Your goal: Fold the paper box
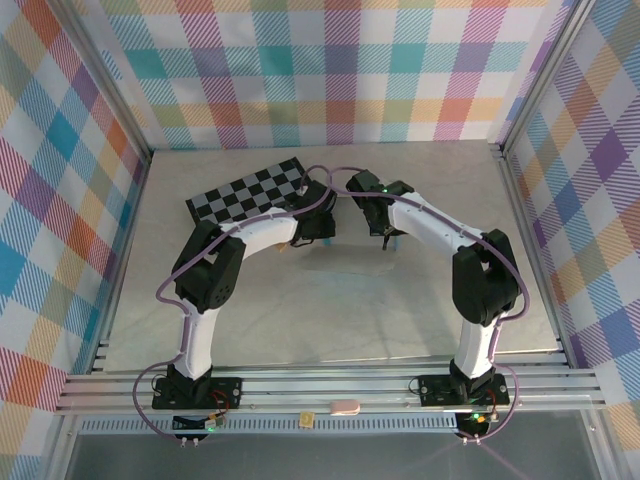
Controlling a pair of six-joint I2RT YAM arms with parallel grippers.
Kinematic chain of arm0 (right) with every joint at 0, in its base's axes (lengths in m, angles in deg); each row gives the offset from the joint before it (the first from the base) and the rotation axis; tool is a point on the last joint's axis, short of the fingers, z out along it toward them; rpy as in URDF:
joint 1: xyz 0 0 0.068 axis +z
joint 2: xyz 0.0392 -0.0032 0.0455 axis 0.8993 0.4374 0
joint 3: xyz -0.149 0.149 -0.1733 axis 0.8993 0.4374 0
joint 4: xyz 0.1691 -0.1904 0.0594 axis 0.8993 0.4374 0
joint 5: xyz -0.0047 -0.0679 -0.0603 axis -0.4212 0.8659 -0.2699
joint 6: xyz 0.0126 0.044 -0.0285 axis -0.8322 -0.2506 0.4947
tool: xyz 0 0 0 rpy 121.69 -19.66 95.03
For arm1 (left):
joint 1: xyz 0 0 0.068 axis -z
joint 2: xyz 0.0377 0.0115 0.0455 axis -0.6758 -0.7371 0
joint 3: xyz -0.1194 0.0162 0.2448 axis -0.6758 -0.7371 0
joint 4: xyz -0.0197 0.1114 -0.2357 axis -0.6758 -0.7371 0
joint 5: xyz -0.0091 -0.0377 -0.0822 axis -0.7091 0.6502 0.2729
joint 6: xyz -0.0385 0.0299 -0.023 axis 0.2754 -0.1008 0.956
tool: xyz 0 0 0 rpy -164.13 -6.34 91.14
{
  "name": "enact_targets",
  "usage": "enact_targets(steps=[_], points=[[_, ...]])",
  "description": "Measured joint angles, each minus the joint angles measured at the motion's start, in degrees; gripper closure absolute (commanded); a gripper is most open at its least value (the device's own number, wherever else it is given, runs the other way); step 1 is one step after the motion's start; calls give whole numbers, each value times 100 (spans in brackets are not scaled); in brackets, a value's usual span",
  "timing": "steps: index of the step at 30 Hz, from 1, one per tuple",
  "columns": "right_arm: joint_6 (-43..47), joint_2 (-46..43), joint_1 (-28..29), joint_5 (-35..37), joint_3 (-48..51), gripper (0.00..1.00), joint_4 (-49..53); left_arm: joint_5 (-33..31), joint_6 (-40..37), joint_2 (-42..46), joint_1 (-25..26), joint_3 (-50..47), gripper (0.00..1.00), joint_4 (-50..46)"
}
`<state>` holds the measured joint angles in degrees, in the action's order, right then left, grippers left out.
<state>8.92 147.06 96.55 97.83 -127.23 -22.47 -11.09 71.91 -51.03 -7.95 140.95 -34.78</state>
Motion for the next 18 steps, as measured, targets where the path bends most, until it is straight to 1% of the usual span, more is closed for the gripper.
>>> enact_targets(steps=[1, 3, 4, 5, 7, 9, 13, 18], points=[[-2, 4, 0, -2, 0, 100, 33, 55, -33, 46, -13, -107, 67, 107], [-2, 4, -4, 26, 0, 100, 94, 358, -186, 234, -66, -431, 64, 411], [0, 4, -11, 35, 0, 100, 131, 590, -269, 339, -114, -601, 58, 549], [0, 4, -17, 52, 0, 100, 164, 761, -302, 402, -157, -713, 55, 647], [2, 4, -28, 90, 0, 100, 243, 1202, -391, 468, -299, -870, 46, 848], [2, 4, -28, 116, 0, 100, 302, 1591, -417, 468, -455, -892, 41, 997], [2, 4, -33, 120, 0, 100, 341, 2245, -459, 468, -686, -892, 41, 1257], [2, 4, -33, 133, 0, 100, 374, 2855, -570, 468, -745, -852, 44, 1342]])
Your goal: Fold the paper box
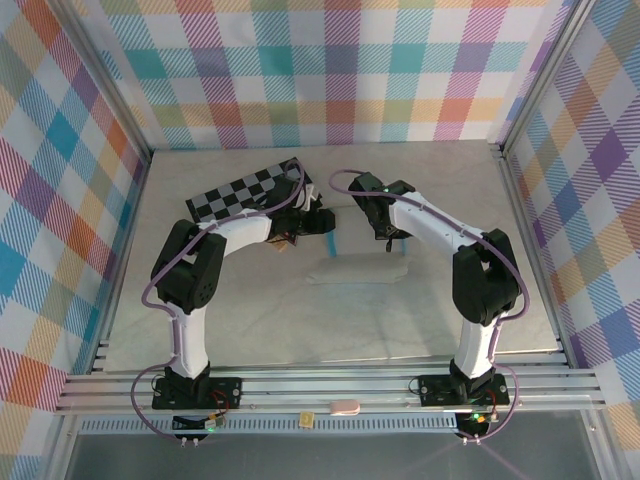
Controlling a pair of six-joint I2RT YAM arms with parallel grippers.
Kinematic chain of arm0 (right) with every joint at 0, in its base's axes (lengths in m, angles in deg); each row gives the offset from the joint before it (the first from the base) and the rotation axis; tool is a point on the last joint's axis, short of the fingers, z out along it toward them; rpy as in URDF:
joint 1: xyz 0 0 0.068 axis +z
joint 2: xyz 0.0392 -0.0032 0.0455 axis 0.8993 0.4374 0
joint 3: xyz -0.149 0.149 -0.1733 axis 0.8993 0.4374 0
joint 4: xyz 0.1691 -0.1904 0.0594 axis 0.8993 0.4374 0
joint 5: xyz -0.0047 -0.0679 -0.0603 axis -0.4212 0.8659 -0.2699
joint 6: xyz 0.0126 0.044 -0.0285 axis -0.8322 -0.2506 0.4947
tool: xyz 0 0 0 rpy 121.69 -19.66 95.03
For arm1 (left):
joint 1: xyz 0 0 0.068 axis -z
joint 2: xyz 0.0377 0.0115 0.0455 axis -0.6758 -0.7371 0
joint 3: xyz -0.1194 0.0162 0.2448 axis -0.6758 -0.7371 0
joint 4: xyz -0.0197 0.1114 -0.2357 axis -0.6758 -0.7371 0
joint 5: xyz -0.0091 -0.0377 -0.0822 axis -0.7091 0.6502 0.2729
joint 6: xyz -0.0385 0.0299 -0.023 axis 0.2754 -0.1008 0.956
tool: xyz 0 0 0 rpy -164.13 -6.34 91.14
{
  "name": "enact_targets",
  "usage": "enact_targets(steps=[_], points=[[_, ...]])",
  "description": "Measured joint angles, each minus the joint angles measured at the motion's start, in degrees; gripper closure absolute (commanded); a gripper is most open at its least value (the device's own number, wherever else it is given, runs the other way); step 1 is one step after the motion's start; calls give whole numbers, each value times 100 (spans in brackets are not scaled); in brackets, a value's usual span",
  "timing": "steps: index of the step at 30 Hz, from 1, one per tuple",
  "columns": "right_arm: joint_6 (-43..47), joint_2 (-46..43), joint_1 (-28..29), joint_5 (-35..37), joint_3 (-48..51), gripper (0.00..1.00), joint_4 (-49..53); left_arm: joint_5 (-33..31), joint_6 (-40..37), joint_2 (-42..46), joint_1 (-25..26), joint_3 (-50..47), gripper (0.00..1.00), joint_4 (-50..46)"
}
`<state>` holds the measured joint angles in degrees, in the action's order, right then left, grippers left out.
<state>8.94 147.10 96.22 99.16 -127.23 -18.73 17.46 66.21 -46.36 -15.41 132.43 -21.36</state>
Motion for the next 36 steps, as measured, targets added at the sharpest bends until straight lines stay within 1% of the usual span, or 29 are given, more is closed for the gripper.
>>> enact_targets(steps=[5, 9, 11, 17, 22, 27, 30, 36], points=[[0, 0, 0, 0, -4, 100, 17, 275, -94, 0, 39, 94, 46, -20], [0, 0, 0, 0, -31, 100, 37, 236, -251, -2, 157, 127, 53, -136], [0, 0, 0, 2, -33, 100, 37, 157, -299, -15, 216, 129, 54, -219], [0, 0, 0, 0, -33, 100, 37, -236, -306, -111, 260, 140, 70, -341], [2, 0, 0, -4, -33, 100, 24, -468, -299, -186, 271, 232, 87, -350], [0, 0, 0, 0, -33, 100, 13, -732, -304, -264, 376, 404, 99, -483], [-4, 0, 0, 2, -33, 100, 15, -1158, -275, -264, 507, 511, 100, -682], [-26, 0, 0, 4, -33, 100, 11, -2448, 52, -321, 855, 881, 100, -1329]])
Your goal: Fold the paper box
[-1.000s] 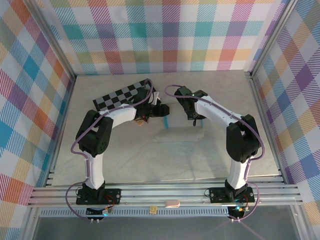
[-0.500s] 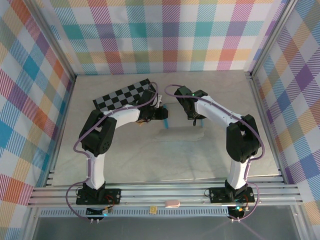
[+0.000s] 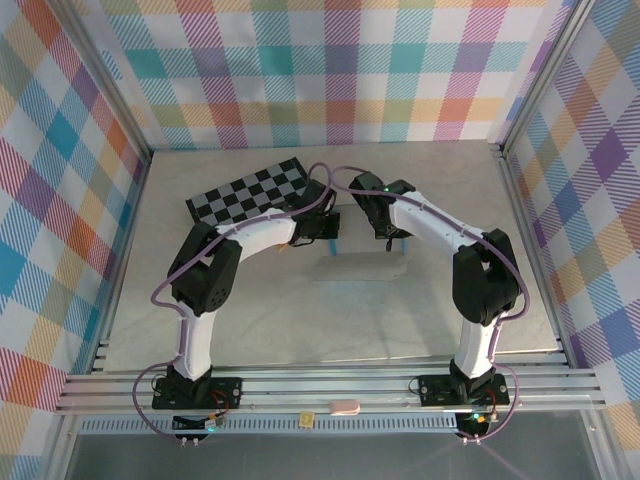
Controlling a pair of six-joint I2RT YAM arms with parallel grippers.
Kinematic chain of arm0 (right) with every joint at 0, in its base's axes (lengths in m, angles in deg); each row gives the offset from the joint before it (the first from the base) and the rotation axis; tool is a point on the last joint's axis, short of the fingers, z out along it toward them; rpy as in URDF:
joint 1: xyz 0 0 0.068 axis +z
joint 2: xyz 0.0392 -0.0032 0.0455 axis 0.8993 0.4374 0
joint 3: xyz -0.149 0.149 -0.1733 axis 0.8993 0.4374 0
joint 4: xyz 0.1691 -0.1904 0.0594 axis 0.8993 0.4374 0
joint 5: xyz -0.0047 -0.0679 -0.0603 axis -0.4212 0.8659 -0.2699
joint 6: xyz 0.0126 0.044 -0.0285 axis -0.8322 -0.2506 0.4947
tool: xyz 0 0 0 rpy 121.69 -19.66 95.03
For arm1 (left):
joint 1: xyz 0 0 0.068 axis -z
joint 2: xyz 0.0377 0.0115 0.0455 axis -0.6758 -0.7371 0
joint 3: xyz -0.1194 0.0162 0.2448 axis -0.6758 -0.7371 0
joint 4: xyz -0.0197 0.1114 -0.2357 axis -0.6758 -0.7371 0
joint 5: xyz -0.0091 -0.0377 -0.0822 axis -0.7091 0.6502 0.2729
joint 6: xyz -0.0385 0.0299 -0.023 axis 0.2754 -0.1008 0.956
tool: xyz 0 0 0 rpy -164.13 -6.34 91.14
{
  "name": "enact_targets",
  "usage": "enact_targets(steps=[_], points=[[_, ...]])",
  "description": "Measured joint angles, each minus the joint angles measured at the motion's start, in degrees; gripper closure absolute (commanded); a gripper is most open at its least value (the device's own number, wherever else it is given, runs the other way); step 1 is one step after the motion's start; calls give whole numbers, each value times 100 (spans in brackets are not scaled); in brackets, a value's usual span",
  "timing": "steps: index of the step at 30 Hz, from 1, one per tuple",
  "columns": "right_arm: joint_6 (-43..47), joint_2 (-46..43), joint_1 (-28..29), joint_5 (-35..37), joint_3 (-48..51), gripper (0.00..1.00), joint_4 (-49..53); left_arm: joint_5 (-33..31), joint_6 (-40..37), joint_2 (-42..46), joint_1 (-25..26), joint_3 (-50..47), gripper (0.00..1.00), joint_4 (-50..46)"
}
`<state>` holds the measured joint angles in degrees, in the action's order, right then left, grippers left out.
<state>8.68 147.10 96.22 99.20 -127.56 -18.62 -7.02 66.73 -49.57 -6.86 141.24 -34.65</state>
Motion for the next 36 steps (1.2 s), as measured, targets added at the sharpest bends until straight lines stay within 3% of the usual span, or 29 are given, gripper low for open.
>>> enact_targets(steps=[6, 12, 15, 19, 22, 27, 36], points=[[0, 0, 0, -2, 0, 100, -7, -800, 400, -164, 251, 367, 100, -490], [2, 0, 0, -20, 0, 100, 4, -833, 385, -164, 247, 282, 65, -452], [4, 0, 0, 0, 0, 100, 114, -575, 214, -74, 197, 9, 54, -186], [4, 0, -37, 35, 0, 100, 188, 426, 35, 262, 4, -389, 47, 142], [4, 13, -37, 35, -4, 100, 188, 1191, -31, 356, -146, -417, 46, 348], [4, 50, -37, 35, -63, 100, 181, 1786, -188, 363, -278, -417, 46, 337], [7, 125, -37, 35, -138, 100, 153, 1685, -339, 341, -282, -431, 66, 232]])
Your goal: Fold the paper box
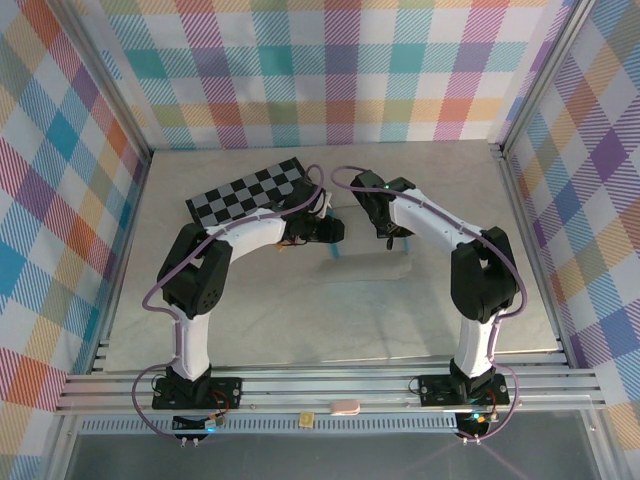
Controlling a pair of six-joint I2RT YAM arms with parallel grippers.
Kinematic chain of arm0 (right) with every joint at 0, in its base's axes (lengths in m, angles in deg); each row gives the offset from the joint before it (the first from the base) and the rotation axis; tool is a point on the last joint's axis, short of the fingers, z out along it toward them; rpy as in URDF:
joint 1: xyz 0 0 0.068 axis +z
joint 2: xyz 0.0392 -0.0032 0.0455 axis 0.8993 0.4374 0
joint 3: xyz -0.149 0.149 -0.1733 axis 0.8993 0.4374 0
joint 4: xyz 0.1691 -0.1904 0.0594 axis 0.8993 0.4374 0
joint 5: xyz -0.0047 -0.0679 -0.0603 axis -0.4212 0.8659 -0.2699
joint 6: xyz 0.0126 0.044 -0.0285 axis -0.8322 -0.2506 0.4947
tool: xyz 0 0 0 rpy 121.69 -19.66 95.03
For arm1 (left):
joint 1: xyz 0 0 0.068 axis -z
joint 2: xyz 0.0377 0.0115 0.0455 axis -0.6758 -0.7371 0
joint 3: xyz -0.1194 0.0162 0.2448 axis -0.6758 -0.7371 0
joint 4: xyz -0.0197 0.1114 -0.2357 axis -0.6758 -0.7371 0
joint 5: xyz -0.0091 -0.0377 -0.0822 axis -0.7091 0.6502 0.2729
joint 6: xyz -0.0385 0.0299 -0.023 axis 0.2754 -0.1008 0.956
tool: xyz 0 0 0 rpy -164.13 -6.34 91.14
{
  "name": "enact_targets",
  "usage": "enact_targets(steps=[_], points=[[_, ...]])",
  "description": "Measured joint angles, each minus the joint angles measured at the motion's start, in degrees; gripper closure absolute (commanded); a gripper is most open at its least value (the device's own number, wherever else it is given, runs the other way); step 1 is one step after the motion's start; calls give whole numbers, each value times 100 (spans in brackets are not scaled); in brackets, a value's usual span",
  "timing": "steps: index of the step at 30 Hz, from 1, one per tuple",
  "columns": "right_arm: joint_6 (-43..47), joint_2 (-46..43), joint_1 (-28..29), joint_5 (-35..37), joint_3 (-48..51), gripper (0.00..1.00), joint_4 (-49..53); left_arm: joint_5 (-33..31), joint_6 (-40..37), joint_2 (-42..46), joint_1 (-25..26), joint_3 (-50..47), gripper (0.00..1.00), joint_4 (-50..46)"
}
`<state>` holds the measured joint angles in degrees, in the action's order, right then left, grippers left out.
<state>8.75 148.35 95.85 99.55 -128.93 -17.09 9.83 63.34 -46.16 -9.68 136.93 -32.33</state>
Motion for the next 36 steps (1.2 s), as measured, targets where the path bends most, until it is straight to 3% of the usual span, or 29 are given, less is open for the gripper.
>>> enact_targets(steps=[9, 12, 20, 22, 26, 32, 36], points=[[11, 7, 0, -20, -9, 100, 2, -437, 98, -376, 22, 68, 83, 44], [20, 46, 0, -37, -52, 100, -9, -713, 186, -376, 103, 133, 98, 7], [-9, 116, 17, -149, -59, 100, -87, -2608, 715, -378, 649, 549, 100, -822], [-24, 140, 15, -151, -59, 100, -72, -2907, 863, -378, 785, 570, 78, -970], [-24, 149, 4, -101, -59, 100, -50, -3136, 981, -365, 894, 568, 52, -1215], [46, 149, -46, -214, -59, 100, -146, -2490, 999, 271, 708, 514, 41, -1084], [166, 149, -90, -326, -57, 100, -271, -1921, 1067, 1032, 380, 409, 41, -785]])
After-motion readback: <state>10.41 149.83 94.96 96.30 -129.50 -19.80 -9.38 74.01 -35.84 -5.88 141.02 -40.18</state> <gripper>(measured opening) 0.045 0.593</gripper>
